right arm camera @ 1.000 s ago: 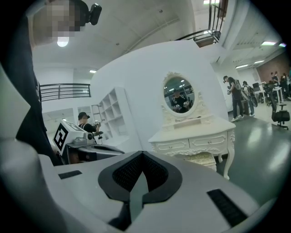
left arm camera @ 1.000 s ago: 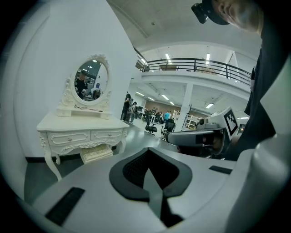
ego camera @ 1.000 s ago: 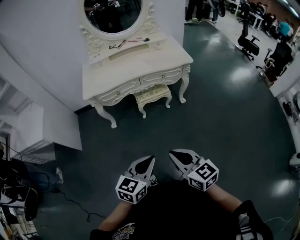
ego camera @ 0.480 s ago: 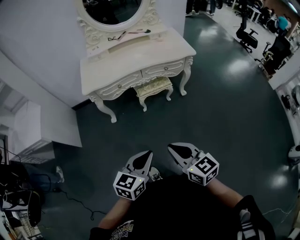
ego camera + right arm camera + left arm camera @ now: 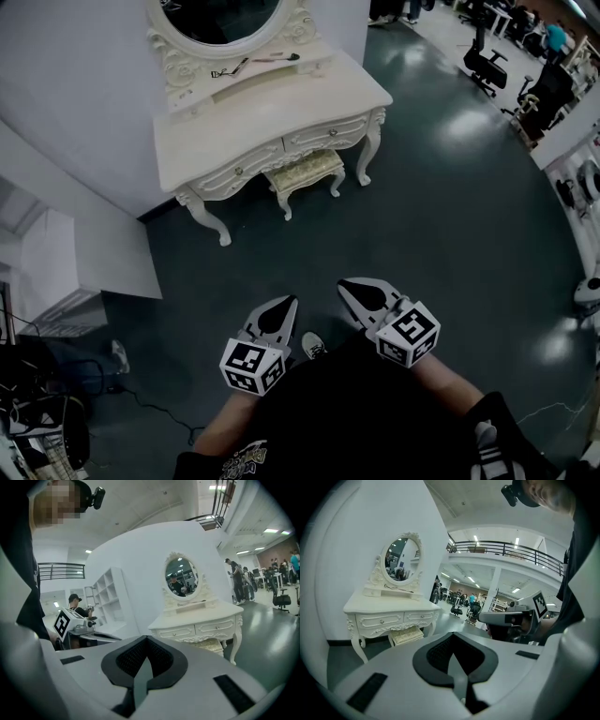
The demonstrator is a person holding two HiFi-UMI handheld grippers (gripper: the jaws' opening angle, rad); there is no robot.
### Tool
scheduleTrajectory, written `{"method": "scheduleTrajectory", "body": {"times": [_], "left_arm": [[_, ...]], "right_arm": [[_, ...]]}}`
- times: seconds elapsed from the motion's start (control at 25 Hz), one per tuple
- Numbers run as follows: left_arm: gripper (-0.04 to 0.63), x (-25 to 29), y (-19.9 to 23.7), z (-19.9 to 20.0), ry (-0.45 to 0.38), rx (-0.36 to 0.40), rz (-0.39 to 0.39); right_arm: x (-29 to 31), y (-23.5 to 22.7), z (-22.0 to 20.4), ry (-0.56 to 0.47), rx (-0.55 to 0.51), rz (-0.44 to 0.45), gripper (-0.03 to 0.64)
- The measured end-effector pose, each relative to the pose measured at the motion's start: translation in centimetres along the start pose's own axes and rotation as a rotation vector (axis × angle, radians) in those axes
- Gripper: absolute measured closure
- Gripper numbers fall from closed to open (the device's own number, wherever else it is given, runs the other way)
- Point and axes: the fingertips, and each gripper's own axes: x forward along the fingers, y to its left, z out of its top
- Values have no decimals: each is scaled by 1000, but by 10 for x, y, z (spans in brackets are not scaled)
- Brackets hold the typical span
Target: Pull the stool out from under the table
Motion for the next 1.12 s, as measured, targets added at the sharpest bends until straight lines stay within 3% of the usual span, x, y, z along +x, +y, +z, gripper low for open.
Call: {"method": "scheduleTrajectory", "body": {"times": [0.24,0.52,0.84,1.12], "left_arm": [[591,12,21,7,11,18,13],[591,62,58,27,7,40,84],[591,150,118,53,-9,61,232],[591,233,189,27,5,96,325]], "right_arm": [[7,-26,7,-15,13,-49,591],[35,-91,27,-18,10,-51,591],[98,-202,54,25,-43,11,591],[162,-308,30,15,-109,-26,591]]}}
